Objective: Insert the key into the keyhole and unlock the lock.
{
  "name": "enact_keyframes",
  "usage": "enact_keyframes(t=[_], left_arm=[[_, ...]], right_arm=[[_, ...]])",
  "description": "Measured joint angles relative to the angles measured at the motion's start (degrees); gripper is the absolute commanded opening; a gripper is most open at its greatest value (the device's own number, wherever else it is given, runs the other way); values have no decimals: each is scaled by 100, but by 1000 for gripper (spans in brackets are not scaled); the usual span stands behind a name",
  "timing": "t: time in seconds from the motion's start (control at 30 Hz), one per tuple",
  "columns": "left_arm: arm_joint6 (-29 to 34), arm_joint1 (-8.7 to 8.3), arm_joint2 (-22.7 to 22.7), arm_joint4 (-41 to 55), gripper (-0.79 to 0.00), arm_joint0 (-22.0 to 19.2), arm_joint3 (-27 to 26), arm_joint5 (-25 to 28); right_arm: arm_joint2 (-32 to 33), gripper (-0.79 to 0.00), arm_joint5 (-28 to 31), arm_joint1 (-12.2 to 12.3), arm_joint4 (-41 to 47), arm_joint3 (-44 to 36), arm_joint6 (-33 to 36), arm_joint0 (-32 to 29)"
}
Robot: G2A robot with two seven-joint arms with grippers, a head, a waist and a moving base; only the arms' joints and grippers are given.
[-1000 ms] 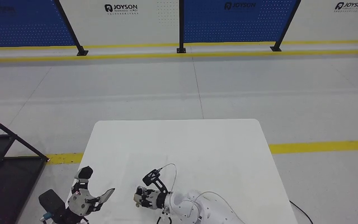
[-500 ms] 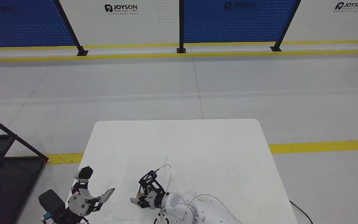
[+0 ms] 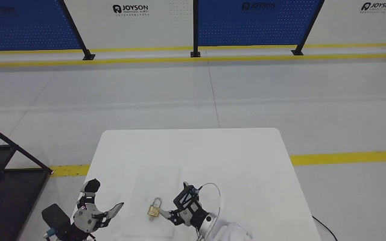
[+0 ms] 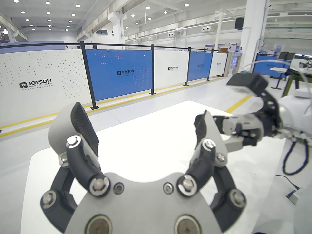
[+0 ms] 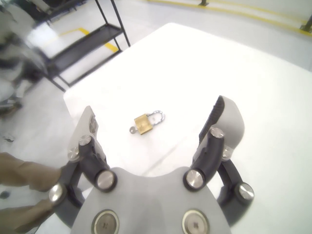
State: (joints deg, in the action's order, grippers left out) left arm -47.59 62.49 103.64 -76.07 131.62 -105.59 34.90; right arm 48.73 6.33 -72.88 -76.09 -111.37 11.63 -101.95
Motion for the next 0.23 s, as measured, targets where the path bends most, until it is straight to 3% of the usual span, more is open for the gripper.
enact_keyframes(t=[0.1, 0.23], left_arm=[[0, 0, 0, 0, 0, 0, 0, 0], [0, 0, 0, 0, 0, 0, 0, 0]], right_arm=[[380, -1, 115, 114, -86, -478, -242, -539], [353, -1, 107, 107, -77, -432, -226, -453]])
